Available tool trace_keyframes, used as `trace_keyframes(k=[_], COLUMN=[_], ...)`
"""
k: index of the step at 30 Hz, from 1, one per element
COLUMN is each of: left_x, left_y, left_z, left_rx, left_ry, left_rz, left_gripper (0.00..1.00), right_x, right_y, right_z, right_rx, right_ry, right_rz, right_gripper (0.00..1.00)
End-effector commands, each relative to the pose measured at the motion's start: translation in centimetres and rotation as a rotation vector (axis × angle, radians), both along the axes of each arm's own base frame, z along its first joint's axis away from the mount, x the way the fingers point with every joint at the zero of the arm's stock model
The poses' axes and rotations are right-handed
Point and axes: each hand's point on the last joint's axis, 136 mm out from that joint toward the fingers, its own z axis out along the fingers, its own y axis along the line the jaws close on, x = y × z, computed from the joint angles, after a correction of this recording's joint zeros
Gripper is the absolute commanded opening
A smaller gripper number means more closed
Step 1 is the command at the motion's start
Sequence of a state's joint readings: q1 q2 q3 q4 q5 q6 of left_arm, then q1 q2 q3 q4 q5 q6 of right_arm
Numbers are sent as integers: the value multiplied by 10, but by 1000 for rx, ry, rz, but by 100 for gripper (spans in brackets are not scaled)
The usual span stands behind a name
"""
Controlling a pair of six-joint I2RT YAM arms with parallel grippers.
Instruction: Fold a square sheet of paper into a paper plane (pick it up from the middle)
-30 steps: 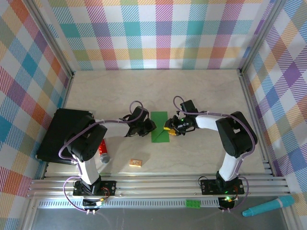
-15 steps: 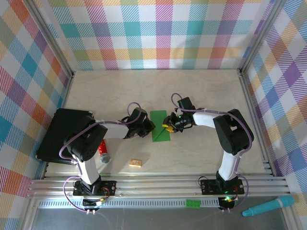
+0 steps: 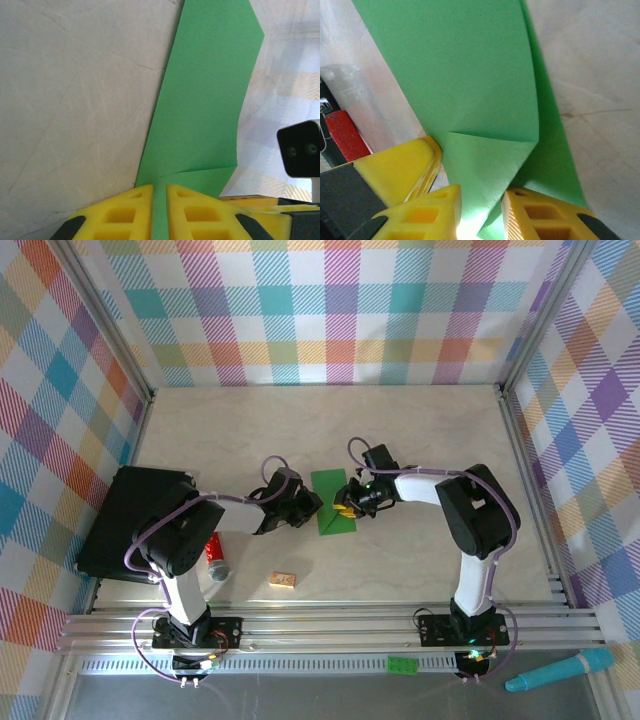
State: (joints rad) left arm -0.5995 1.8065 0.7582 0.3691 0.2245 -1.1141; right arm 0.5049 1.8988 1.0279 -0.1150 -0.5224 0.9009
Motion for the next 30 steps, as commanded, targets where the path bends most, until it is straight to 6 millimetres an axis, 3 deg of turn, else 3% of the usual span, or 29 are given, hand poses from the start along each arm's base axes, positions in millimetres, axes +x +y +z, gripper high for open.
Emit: trace_keyframes(k=[1, 11, 18, 24, 30], left_x=[-42, -36, -16, -3, 0], left_y=[39, 34, 26, 32, 37], left_z=[-63, -45, -2, 55, 119], left_rx=[161, 147, 91, 60, -19], left_ry=[194, 161, 62, -71, -247], left_rz=[39, 19, 23, 2, -26], left_gripper=[16, 16, 17, 32, 59], right_x=[0, -2, 3, 18, 28], right_y=[9, 14, 10, 8, 8], right_z=[3, 5, 11, 60, 119], right_rx=[24, 62, 49, 113, 269], right_ry=[-18, -65, -142, -332, -457], right_rz=[35, 36, 45, 62, 97], right_gripper=[26, 17, 6, 5, 5])
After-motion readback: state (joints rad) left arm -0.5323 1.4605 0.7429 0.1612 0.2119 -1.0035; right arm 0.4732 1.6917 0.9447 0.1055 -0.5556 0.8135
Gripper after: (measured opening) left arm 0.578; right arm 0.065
